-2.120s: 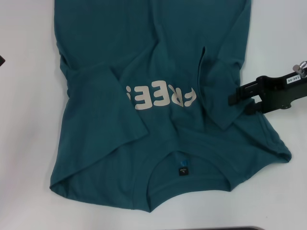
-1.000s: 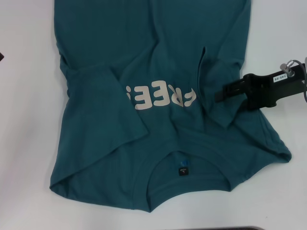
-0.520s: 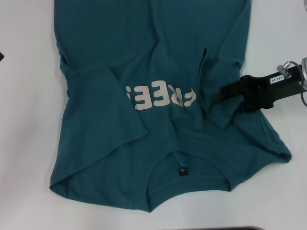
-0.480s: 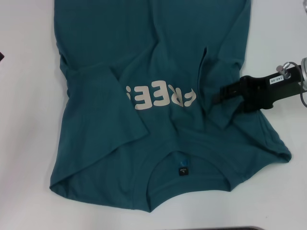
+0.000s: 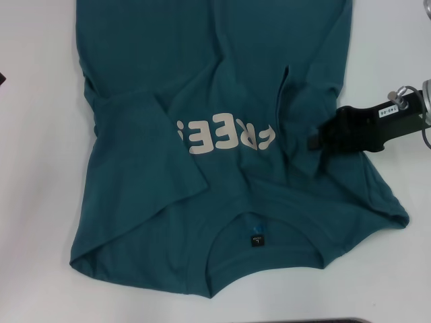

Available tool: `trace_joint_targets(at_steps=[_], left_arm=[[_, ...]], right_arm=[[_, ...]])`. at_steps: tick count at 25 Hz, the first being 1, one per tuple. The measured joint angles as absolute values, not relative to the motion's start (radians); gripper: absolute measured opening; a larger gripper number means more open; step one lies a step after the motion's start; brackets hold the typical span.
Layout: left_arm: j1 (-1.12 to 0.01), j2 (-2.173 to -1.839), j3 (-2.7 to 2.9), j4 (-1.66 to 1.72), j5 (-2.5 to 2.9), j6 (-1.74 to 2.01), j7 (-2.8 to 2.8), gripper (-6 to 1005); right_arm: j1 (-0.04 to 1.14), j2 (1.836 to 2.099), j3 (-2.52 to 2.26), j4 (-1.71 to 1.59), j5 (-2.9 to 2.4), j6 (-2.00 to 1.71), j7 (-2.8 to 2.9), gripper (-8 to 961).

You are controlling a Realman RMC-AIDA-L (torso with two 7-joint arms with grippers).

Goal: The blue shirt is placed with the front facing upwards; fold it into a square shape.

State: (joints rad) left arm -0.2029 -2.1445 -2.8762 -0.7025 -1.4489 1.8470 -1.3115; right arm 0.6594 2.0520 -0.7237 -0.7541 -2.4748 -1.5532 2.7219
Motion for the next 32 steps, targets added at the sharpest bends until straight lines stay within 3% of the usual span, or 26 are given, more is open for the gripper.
trace_joint_targets(at_steps=[13, 24, 32], left_arm=[[-0.197, -2.144, -2.876, -0.702, -1.462, 1.85, -1.314, 721], [-0.175, -2.122, -2.878, -0.702, -1.545, 1.792, -1.383, 720], [-0.145, -2.121, -2.878, -0.7, -1.645, 1.747, -1.432, 721]], right_arm=[[0.652, 2.047, -0.72, -0.753, -2.475, -1.568, 2.723, 6], [0.649, 2.044, -0.703, -0.724, -2.393, -1.624, 2.696, 7], [0.66, 2.058, -0.704, -0.662, -2.381, -1.6, 2.658, 8]])
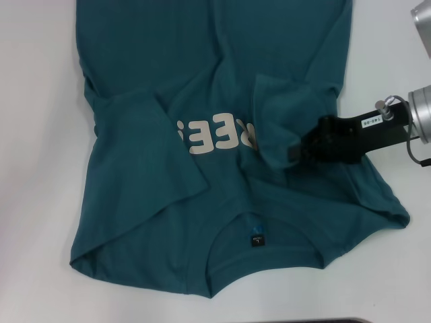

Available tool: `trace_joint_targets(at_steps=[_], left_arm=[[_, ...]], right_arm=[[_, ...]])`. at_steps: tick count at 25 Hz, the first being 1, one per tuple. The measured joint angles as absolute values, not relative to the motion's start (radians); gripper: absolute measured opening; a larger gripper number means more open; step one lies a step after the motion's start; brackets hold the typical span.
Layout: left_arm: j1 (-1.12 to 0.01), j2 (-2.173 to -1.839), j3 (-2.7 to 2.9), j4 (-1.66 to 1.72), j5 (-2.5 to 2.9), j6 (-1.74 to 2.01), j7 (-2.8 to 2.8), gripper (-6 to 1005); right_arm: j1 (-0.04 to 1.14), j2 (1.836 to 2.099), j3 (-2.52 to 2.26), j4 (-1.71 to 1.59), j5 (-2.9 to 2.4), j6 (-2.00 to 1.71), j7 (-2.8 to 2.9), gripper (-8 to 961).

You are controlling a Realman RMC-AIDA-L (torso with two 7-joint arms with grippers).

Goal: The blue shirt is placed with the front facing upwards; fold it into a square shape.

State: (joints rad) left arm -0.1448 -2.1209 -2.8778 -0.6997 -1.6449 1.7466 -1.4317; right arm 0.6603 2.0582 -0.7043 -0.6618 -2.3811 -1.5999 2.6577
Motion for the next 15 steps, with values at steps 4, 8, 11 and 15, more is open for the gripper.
trace_joint_targets(at_steps=[4, 8, 11, 15], left_arm=[[-0.139, -2.119, -2.878, -0.697, -1.661, 1.731, -1.453, 720], [-0.13, -2.122, -2.878, -0.698, -1.681, 1.723, -1.46, 720], [-0.124, -2.123, -2.878, -0.697, -1.694, 1.722, -1.46, 720], [-0.121, -2.125, -2.878, -0.696, -1.707, 1.722, -1.46, 720]], right_arm=[[0.662, 2.065, -0.703, -0.649, -2.38, -1.598, 2.641, 8], [0.662, 2.071, -0.703, -0.638, -2.379, -1.607, 2.623, 9], [0.669, 2.071, -0.704, -0.624, -2.378, -1.617, 2.61, 9], [0.669, 2.068, -0.703, -0.622, -2.377, -1.621, 2.609, 19]])
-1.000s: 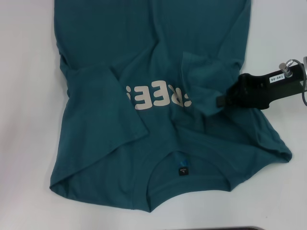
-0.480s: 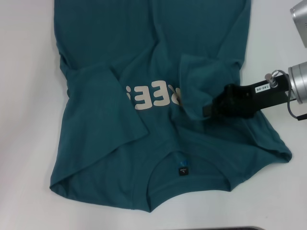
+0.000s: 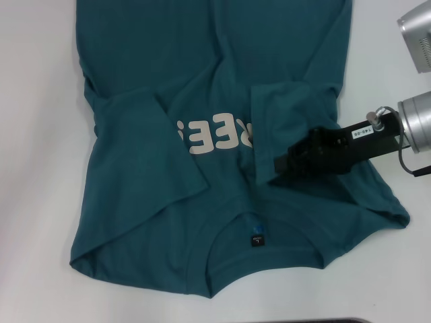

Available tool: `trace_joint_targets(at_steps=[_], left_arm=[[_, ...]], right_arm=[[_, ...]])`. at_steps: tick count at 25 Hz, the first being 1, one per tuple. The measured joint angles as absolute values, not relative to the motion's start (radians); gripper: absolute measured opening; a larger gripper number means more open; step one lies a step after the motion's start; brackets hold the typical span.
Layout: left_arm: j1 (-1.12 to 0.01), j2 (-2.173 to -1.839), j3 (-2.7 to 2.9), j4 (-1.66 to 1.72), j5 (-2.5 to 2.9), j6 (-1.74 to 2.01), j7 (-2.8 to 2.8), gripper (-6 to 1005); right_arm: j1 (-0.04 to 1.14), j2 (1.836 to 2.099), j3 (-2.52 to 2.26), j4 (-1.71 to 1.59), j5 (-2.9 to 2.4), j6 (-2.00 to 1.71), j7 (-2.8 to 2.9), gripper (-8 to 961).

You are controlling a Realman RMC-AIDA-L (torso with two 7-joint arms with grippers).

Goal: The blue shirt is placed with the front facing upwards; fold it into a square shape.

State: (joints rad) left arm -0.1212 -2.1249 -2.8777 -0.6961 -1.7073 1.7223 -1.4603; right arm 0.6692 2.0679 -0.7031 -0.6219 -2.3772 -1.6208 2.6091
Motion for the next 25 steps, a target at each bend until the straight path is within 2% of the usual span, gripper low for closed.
trace_joint_targets(at_steps=[1, 12, 17, 23, 25], left_arm=[[-0.121, -2.125, -2.878, -0.696, -1.708, 1.722, -1.46, 721], [-0.122, -2.125, -2.878, -0.693, -1.716, 1.712, -1.459, 719], [-0.126, -2.125, -2.878, -0.692, -1.718, 1.701, -1.46, 716], [-0.13, -2.125, -2.877, -0.692, -1.716, 1.697, -1.461, 717], [-0.134, -2.123, -2.876, -0.692, -1.712, 1.697, -1.469, 717]], right_arm=[[0.667, 2.066, -0.702, -0.622, -2.376, -1.621, 2.61, 21], [0.663, 2.045, -0.7, -0.588, -2.243, -1.71, 2.551, 395], [0.67, 2.031, -0.697, -0.582, -2.222, -1.76, 2.541, 433], [0.651, 1.969, -0.66, -0.608, -2.162, -1.766, 2.459, 478], [0.632, 1.957, -0.611, -0.632, -2.114, -1.761, 2.308, 494]])
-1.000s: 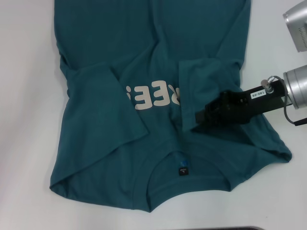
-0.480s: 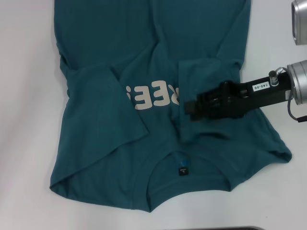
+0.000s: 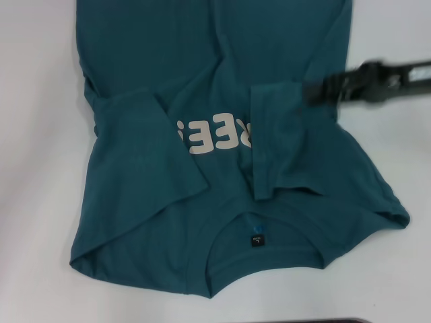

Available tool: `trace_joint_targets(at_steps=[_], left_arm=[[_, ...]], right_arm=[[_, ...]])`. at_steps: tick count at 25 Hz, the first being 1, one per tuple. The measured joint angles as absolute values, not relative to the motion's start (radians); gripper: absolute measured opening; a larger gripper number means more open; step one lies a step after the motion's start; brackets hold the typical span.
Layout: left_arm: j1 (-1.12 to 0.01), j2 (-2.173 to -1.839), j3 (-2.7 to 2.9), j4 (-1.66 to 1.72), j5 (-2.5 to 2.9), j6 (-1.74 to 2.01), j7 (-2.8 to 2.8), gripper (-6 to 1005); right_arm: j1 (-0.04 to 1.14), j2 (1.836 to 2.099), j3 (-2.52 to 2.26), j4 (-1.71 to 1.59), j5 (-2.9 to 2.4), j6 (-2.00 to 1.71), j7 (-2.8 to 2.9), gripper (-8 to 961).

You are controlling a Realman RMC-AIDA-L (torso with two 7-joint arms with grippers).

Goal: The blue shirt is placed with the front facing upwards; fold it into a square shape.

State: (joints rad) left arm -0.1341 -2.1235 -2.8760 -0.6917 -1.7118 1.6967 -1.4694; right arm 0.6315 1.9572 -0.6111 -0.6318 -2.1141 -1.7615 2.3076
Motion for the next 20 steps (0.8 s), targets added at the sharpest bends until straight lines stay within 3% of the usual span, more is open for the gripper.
trace_joint_targets(at_steps=[8, 11, 13, 18, 20], left_arm=[[-0.141, -2.11, -2.858, -0.69, -1.682, 1.707, -1.526, 716], [-0.152, -2.091, -2.832, -0.694, -1.614, 1.755, -1.524, 717], [-0.157, -2.081, -2.824, -0.695, -1.579, 1.798, -1.519, 717], [-0.168, -2.079, -2.818, -0.736, -1.515, 1.9, -1.488, 717], [-0.171, -2.079, -2.804, -0.745, -1.481, 1.915, -1.452, 717]], right_arm=[[0.529, 1.964, -0.514, -0.636, -1.946, -1.745, 1.656, 554], [0.498, 1.973, -0.506, -0.649, -1.938, -1.765, 1.464, 577], [0.478, 1.991, -0.502, -0.652, -1.934, -1.775, 1.349, 642], [0.442, 2.066, -0.494, -0.67, -1.921, -1.769, 1.153, 791], [0.438, 2.082, -0.502, -0.682, -1.933, -1.762, 1.139, 830]])
